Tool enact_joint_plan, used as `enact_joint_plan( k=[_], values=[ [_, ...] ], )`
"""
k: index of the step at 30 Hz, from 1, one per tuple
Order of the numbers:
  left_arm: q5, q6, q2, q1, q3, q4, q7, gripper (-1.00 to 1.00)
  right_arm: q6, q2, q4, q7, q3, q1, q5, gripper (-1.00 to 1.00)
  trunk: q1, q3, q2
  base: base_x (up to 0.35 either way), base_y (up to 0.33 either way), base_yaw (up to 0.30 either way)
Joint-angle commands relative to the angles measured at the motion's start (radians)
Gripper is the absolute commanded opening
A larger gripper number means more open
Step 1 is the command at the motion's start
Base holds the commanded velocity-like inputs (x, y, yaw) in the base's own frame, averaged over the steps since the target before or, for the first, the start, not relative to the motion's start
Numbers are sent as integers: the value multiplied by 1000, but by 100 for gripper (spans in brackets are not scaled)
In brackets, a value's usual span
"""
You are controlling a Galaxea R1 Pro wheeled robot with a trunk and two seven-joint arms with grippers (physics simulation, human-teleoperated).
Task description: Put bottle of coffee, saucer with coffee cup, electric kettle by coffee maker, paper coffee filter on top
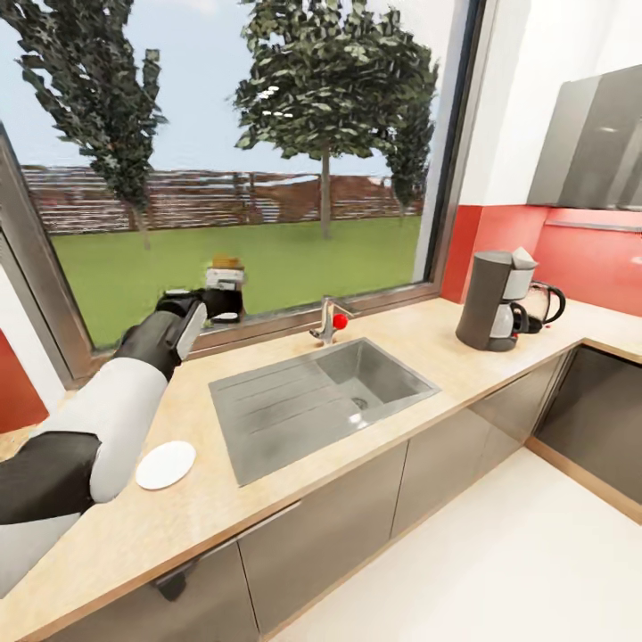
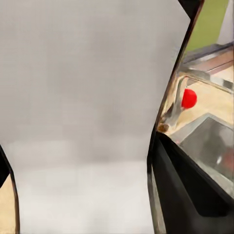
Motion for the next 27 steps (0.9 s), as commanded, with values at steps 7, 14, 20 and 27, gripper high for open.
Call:
enact_joint_plan(
  k=[7,14,20,27],
  values=[
    [-3,-111,17,296,-35,-134,-168,-100,-2,0,-2,-2,7,-1,-10,100,1,-2,-2,-3,0,0],
    [-4,-189,29,443,-52,-188,-322,-100,-60,3,-3,1,6,-1,-11,100,1,-2,-2,0,0,0],
    [-4,-194,30,489,-53,-189,-342,-100,-73,5,-3,1,1,-1,-15,100,1,-2,-2,0,0,0],
    [-2,-197,25,507,-52,-189,-344,-100,-83,5,-9,1,0,-1,-15,100,1,-2,-2,0,0,0]
  ],
)
